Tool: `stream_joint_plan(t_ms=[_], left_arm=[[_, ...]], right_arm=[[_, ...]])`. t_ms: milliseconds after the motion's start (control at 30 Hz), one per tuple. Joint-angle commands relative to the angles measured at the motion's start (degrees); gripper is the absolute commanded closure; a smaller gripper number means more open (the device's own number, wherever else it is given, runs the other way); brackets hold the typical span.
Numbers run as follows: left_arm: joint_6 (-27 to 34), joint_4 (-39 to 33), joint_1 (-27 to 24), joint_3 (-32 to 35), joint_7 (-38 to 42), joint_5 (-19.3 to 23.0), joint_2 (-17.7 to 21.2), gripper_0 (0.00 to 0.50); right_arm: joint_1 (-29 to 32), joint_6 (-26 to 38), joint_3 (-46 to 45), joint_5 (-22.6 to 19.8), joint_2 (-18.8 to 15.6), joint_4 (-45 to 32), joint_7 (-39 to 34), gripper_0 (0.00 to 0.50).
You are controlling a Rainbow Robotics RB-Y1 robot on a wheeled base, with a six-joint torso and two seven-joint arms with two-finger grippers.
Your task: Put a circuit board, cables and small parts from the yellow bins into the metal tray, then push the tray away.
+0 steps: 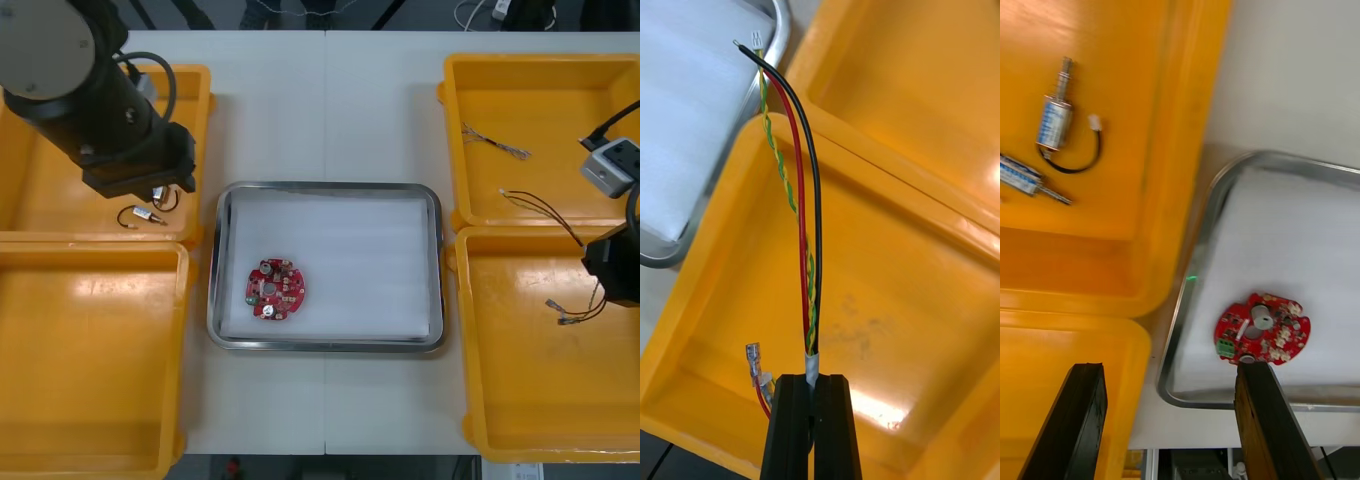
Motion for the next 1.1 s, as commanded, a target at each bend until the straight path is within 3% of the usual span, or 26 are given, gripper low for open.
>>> stream_joint_plan(t_ms=[33,267,433,733,1100], left_arm=[[0.6,3.8,-3.2,3.6,6.1,0.8,5.3,0.0],[-0.7,13.2,-5.6,4.9,7.1,-0.1,7.2,0.0],[-3.4,21.1,-8.5,5.0,7.8,-0.7,7.2,0.0],[-7.7,32.5,-10.3,4.9,7.8,0.0,7.1,0.0],[-12.8,40.9,-10.3,3.0,6.1,2.0,6.1,0.0]], right_arm=[[-7.4,0.2,7.0,-0.1,-2.2,-1.5,1.8,0.5],[-18.2,0.2,18.6,0.7,1.2,2.1,2.4,0.5],[-23.6,0.2,24.6,3.6,4.9,4.5,3.9,0.5],[-27.3,0.2,33.9,12.0,9.7,5.6,14.8,0.5],[-27.9,0.2,38.8,14.0,13.8,12.4,27.2,0.5]])
